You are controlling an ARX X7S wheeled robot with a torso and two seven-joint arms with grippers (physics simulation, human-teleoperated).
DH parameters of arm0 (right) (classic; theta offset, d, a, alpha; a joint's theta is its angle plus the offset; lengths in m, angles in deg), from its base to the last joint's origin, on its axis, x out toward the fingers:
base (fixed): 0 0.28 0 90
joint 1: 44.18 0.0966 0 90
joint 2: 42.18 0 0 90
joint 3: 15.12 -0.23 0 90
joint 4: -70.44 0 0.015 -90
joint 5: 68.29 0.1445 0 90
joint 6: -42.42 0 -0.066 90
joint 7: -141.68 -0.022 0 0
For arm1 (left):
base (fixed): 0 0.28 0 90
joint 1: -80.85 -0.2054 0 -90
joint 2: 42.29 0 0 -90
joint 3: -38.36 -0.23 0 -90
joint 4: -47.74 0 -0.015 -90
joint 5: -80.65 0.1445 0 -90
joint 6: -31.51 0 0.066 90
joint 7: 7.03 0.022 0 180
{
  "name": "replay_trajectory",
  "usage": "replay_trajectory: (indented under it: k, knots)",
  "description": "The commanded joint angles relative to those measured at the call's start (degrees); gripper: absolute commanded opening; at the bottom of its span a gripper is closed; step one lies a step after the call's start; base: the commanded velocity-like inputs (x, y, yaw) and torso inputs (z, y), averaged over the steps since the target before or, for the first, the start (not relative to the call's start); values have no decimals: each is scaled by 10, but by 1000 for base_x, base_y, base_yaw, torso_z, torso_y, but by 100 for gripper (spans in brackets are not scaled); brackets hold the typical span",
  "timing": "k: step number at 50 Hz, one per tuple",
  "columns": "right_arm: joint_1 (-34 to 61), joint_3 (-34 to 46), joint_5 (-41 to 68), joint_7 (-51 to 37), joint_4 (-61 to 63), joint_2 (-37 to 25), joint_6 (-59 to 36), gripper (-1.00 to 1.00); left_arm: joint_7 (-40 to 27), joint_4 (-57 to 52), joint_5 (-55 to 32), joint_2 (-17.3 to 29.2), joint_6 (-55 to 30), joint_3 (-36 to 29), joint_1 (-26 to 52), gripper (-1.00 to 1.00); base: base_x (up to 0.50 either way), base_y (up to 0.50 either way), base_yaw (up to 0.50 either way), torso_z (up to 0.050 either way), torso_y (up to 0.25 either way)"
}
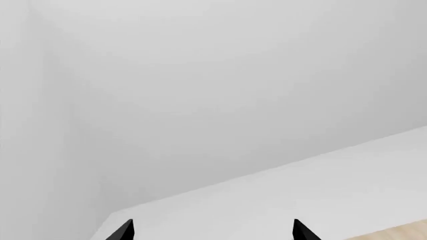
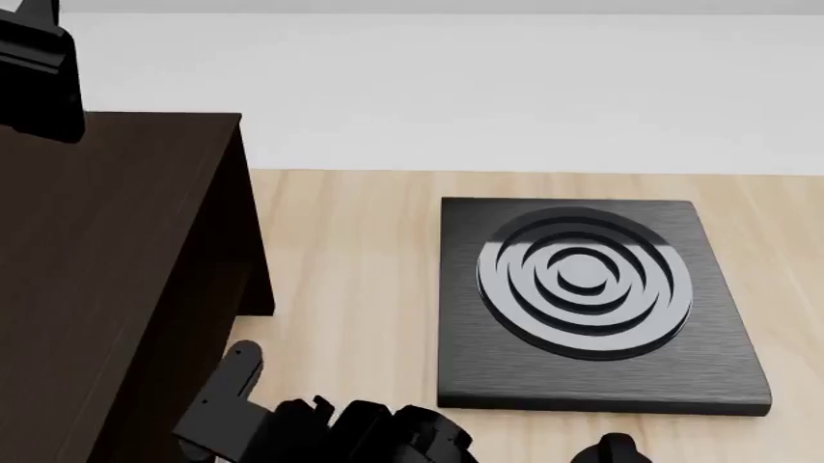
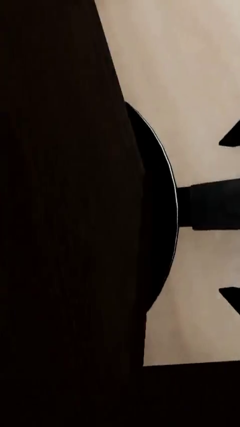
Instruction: Put the frying pan under the cabinet shelf.
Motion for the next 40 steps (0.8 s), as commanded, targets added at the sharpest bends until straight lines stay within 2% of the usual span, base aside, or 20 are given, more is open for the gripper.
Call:
replay_trajectory:
  k: [1, 10, 19, 26, 40]
  knots:
    - [8, -11, 13, -18, -24, 4, 17, 100, -6, -5, -8, 1, -2, 1, 5, 100, 0, 0, 0, 0, 0]
    - [17, -8, -3, -48, -68, 3, -11, 100, -6, -9, -13, 7, -1, 3, 6, 100, 0, 0, 0, 0, 0]
    - [28, -1, 18, -134, 87, -82, -93, 100, -10, -9, -20, 8, -2, 4, 10, 100, 0, 0, 0, 0, 0]
    - [42, -24, 63, -216, 247, -168, -144, 100, -4, -9, -14, 7, 3, 2, 5, 100, 0, 0, 0, 0, 0]
    - [52, -95, 139, -351, 461, -307, -164, 100, 9, -3, 0, 6, 13, -3, -5, 100, 0, 0, 0, 0, 0]
